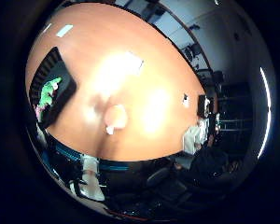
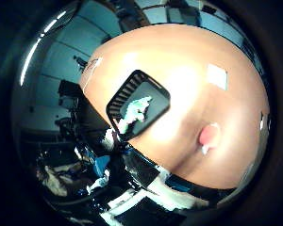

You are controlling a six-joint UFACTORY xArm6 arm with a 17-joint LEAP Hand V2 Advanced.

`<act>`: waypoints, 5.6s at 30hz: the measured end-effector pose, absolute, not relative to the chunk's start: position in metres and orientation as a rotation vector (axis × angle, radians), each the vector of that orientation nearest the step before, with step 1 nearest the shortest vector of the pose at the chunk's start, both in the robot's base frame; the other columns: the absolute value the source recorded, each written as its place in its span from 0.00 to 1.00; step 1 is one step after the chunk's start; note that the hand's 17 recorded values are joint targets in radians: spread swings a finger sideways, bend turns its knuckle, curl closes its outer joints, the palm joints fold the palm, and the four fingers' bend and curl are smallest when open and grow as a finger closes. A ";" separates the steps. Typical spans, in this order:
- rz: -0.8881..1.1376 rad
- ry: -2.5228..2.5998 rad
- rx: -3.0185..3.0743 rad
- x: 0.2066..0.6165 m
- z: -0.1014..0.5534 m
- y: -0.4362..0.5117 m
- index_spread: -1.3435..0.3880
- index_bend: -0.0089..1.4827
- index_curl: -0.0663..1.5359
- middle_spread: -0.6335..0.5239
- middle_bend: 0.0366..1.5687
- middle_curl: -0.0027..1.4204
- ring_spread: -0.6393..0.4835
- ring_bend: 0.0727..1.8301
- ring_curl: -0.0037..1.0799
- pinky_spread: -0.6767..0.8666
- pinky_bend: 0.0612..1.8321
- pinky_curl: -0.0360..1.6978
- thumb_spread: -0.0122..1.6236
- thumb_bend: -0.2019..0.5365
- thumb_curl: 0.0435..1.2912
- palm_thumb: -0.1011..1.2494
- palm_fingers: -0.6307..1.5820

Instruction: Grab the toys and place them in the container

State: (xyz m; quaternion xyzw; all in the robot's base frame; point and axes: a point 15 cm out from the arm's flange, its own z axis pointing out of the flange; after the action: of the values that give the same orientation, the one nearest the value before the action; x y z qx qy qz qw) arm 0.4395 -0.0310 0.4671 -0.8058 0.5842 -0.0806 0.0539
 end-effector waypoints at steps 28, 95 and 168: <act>0.003 2.049 -2.409 0.393 0.212 -0.142 0.61 0.11 0.21 0.60 0.10 0.23 0.74 0.10 0.25 0.69 0.15 0.20 0.62 0.24 0.19 0.36 0.33; -0.003 1.937 -2.516 0.394 0.243 -0.112 0.57 0.60 0.55 0.38 0.74 0.54 0.37 0.68 0.59 0.25 0.61 0.42 0.66 0.26 0.29 0.77 0.82; -0.116 1.089 -2.700 0.398 0.467 0.307 0.54 0.22 0.35 0.44 0.32 0.33 0.51 0.38 0.35 0.60 0.26 0.37 0.65 0.24 0.18 0.36 0.36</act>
State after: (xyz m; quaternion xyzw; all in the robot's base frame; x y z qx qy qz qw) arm 0.3979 0.3070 0.4674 -0.9207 0.3712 -0.0397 0.1139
